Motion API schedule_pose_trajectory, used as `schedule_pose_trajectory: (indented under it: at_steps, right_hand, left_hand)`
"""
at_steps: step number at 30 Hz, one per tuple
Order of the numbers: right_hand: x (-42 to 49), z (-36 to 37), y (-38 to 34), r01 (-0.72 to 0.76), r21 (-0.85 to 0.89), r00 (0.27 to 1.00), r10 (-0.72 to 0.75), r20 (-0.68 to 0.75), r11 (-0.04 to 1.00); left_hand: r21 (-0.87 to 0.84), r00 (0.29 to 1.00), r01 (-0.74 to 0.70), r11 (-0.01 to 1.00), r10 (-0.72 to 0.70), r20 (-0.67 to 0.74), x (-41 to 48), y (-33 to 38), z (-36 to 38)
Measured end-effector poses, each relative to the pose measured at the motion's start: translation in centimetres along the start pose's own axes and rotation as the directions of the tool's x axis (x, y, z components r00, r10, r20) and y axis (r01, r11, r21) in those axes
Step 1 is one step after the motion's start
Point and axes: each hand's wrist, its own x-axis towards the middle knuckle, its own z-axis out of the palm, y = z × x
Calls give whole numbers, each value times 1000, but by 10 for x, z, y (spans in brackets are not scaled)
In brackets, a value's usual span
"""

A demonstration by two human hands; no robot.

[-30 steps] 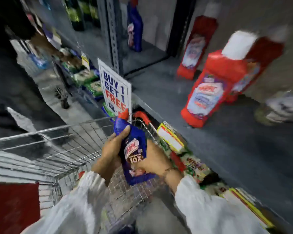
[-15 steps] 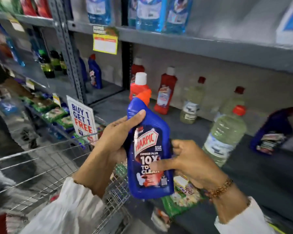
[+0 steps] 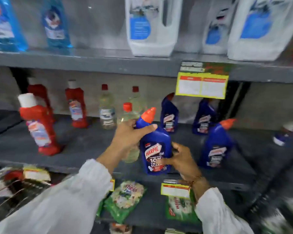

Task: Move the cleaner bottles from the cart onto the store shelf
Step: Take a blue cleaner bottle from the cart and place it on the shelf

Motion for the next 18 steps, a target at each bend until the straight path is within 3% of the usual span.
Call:
schedule_pose_trajectory:
  at_steps: [5,10,13,16,18]
  right_hand:
    - [24,-39,27,-16,-78,980,1,-198,997]
    - [40,-51,50,-67,-64,974,52,-222,996]
    - [40,-46,57,-70,-155,972,32,-234,985]
    - [25,-20,69,-15,-372,895,-154,-420,928]
    - [7,8,83,54,-673,772,-458,-440,737]
  left_hand:
    - [198,995,-85,977,73,67,54,-15,54]
    - [233,993,-115,966,102,66,75,-37,74]
    - [238,993,-118,964,110,46,79,-46,74]
    - [265,988,-152,952,138,70,79,-51,73]
    - [295,979,-198,935,171,113,65,-54,67]
